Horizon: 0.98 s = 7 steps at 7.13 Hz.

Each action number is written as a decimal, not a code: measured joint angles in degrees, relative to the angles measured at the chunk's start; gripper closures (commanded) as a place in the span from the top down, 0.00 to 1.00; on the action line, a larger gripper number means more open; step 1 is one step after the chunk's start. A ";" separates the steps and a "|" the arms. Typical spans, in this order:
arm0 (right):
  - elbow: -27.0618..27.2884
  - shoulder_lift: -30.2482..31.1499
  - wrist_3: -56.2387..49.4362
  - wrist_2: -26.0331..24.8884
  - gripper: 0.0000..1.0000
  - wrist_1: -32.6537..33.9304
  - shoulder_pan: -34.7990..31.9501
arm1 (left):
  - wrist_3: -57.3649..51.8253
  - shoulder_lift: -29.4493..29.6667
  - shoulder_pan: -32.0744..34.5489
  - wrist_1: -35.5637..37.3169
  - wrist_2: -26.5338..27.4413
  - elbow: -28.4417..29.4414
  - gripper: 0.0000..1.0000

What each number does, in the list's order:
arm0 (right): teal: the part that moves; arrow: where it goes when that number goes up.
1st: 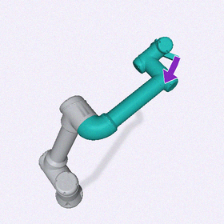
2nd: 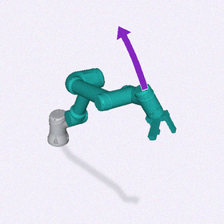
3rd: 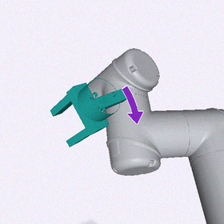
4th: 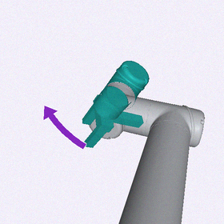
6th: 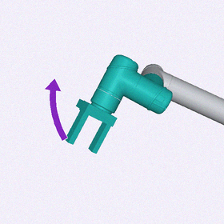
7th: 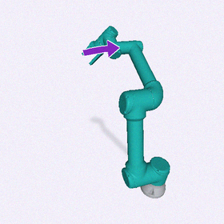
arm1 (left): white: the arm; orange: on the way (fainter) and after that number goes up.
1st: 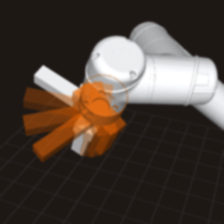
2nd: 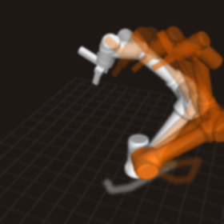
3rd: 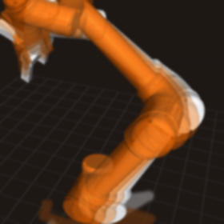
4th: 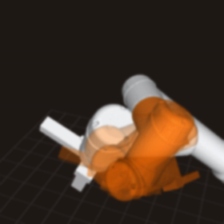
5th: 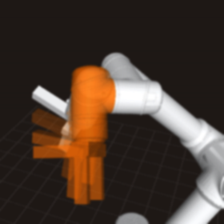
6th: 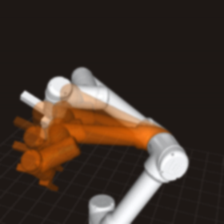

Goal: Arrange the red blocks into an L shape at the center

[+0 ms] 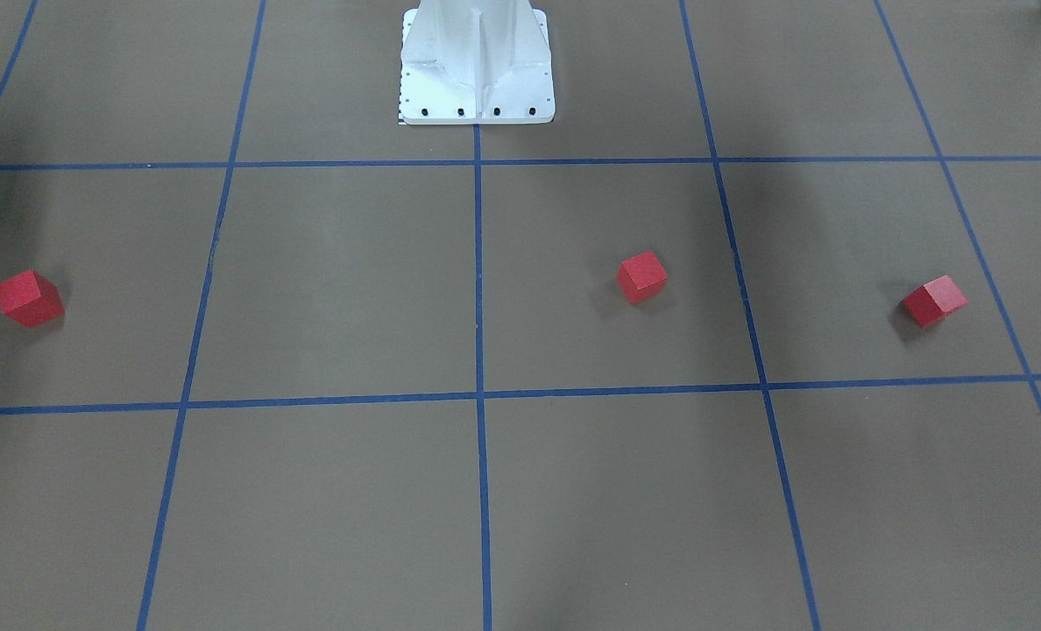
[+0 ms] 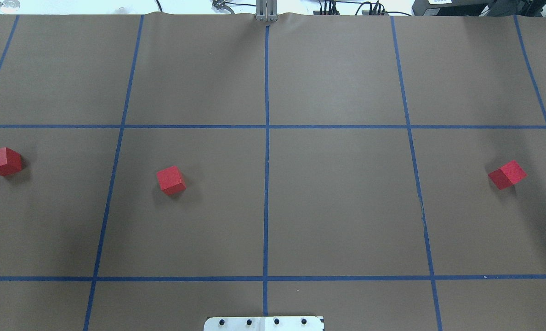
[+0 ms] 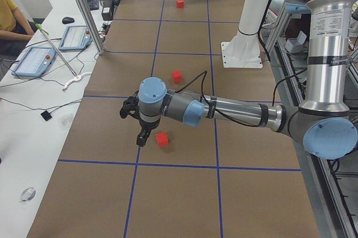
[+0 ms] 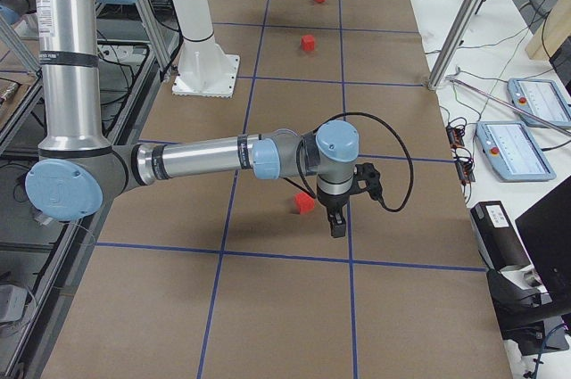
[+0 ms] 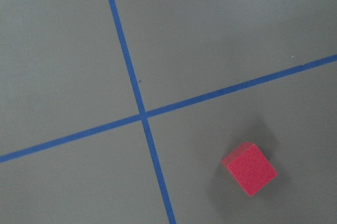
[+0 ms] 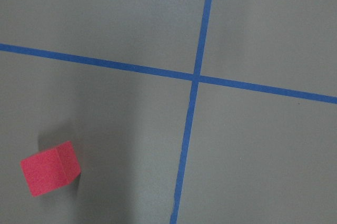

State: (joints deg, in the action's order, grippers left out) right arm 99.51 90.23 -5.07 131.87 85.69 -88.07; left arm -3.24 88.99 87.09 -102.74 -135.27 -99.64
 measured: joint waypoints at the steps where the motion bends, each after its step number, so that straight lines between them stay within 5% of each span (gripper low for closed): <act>1: -0.51 -0.09 0.53 0.10 1.00 -3.19 0.00 | 0.00 1.71 -0.04 -2.09 -0.05 0.38 1.00; 4: -0.75 -0.14 2.26 0.32 0.99 -7.57 0.31 | -0.03 3.82 -0.17 -4.86 -0.33 0.67 1.00; 7: -0.63 0.40 6.02 0.35 0.99 -11.53 7.43 | -0.04 3.75 -1.22 -8.50 -0.24 1.58 1.00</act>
State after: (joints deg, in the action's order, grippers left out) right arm 98.88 90.63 0.95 132.23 74.17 -80.63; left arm -3.28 92.75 85.87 -111.24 -135.50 -98.06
